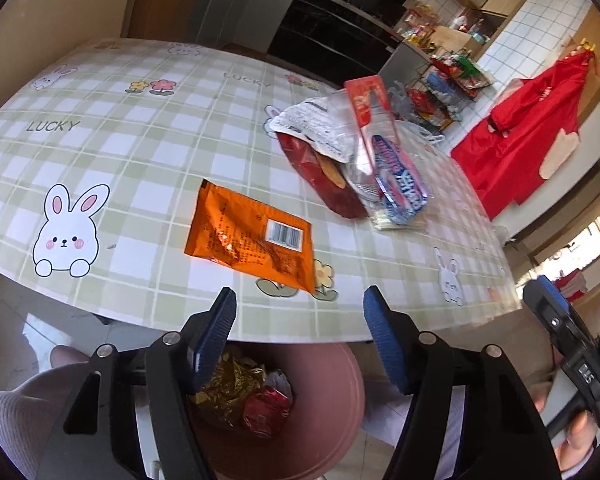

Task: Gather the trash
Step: 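Reach the left tool to the orange snack packet and close on it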

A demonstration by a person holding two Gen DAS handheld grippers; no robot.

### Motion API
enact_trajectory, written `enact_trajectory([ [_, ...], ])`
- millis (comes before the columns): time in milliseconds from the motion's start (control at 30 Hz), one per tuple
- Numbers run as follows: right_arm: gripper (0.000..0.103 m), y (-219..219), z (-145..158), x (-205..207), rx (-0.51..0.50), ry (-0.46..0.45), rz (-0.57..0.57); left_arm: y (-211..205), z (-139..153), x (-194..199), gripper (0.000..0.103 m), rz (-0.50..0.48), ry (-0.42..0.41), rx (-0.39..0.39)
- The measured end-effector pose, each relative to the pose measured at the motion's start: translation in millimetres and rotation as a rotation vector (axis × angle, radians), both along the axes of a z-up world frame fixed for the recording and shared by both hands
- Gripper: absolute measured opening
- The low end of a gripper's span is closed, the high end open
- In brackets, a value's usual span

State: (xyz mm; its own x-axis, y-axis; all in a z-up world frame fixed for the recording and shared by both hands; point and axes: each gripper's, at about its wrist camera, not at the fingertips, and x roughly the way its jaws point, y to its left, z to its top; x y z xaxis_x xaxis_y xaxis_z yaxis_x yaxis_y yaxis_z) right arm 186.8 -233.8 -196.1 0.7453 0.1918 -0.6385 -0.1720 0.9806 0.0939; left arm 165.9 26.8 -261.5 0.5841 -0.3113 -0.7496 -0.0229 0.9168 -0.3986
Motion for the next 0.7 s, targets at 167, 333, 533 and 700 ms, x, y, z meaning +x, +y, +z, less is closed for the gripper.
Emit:
enact_trajectory([
  [167, 0.097, -9.7, -18.2, 15.1, 0.033, 0.043, -0.003, 10.5, -22.8, 30.8, 0.068, 0.144, 0.049, 0.057],
  [333, 0.097, -12.3, -27.8, 25.0, 0.037, 0.060, 0.000, 7.7, -38.0, 55.6, 0.078, 0.167, 0.052, 0.198],
  [533, 0.097, -18.4, -38.4, 36.4, 0.052, 0.080, -0.013, -1.6, -48.5, 70.8, 0.078, 0.141, 0.059, 0.274],
  [700, 0.097, -20.3, -42.3, 41.4, 0.071, 0.073, -0.012, -12.2, -51.7, 73.6, 0.073, 0.120, 0.044, 0.362],
])
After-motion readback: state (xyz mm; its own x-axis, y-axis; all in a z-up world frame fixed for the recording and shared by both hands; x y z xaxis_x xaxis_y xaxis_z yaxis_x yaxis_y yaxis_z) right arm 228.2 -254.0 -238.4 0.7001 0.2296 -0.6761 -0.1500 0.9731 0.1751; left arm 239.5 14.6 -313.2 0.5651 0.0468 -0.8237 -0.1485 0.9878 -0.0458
